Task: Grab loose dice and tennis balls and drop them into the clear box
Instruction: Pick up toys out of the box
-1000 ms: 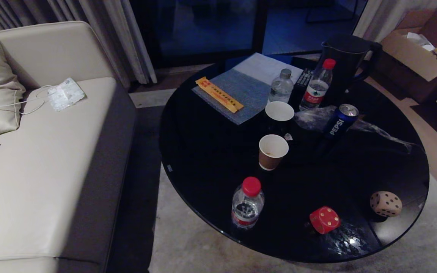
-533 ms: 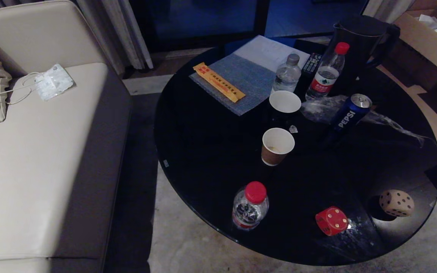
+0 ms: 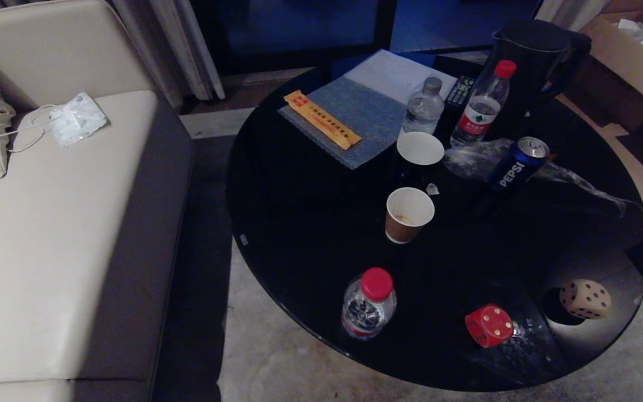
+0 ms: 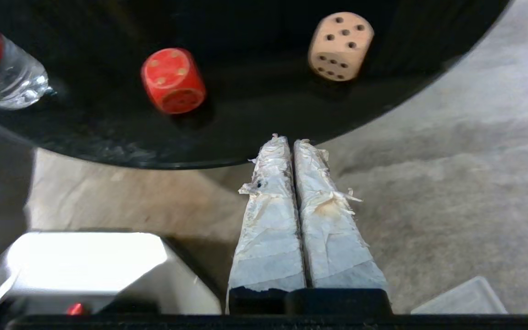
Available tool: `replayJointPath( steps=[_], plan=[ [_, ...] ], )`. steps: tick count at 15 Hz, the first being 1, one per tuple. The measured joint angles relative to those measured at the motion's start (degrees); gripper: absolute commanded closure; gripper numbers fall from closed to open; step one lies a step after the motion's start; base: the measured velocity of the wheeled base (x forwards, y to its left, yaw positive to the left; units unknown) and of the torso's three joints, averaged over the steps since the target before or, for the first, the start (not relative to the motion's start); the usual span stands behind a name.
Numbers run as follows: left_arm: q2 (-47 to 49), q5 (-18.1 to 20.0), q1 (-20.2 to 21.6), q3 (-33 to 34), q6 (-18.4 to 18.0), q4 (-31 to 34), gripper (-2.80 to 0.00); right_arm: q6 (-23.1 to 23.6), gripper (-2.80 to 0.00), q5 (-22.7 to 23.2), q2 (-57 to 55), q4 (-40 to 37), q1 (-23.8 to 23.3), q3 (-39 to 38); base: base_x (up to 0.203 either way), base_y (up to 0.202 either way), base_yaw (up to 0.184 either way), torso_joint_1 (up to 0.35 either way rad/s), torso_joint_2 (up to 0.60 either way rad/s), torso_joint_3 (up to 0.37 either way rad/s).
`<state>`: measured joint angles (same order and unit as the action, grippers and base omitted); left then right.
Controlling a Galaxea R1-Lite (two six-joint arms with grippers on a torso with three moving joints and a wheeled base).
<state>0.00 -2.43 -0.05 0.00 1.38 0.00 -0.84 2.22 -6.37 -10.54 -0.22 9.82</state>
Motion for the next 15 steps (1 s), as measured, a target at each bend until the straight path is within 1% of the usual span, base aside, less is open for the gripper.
replayJointPath(
  steps=[3, 5, 7, 9, 12, 13, 14, 15],
  plan=[
    [0.00, 0.01, 0.02, 0.00, 0.02, 0.00, 0.00, -0.20, 0.00, 2.72, -13.66, -0.01, 0.04, 5.16, 0.000, 0.000, 0.000, 0.000, 0.00, 0.000],
    [0.00, 0.00, 0.02, 0.00, 0.00, 0.00, 0.00, -1.30, 0.00, 4.20, -24.14, 0.66, 0.04, 8.13, 0.000, 0.000, 0.000, 0.000, 0.00, 0.000],
    [0.00, 0.03, 0.02, 0.00, 0.02, 0.02, 0.00, -3.09, 0.00, 5.40, -34.90, 3.43, 0.36, 10.78, 0.000, 0.000, 0.000, 0.000, 0.00, 0.000],
    [0.00, 0.00, 0.02, 0.00, 0.00, 0.00, 0.00, -6.56, 0.00, 6.01, -45.18, 8.22, 2.48, 13.12, 0.000, 0.000, 0.000, 0.000, 0.00, 0.000],
    [0.00, 0.01, 0.00, 0.00, 0.00, 0.02, 0.00, -14.30, 0.00, 6.85, -57.42, 13.51, 8.50, 17.93, 0.000, 0.000, 0.000, 0.000, 0.00, 0.000],
    [0.00, 0.04, 0.01, 0.00, 0.00, 0.00, 0.00, -16.82, -2.80, 7.96, -60.16, 14.23, 10.90, 19.57, 0.000, 0.000, 0.000, 0.000, 0.00, 0.000],
    [0.00, 0.04, 0.02, 0.00, 0.02, 0.00, 0.00, -17.73, -2.80, 8.77, -62.04, 14.23, 13.15, 20.46, 0.000, 0.000, 0.000, 0.000, 0.00, 0.000],
    [0.00, 0.01, 0.02, 0.00, 0.00, 0.00, 0.00, -17.66, -2.80, 8.93, -63.54, 14.24, 14.80, 21.01, 0.000, 0.000, 0.000, 0.000, 0.00, 0.000]
  ],
)
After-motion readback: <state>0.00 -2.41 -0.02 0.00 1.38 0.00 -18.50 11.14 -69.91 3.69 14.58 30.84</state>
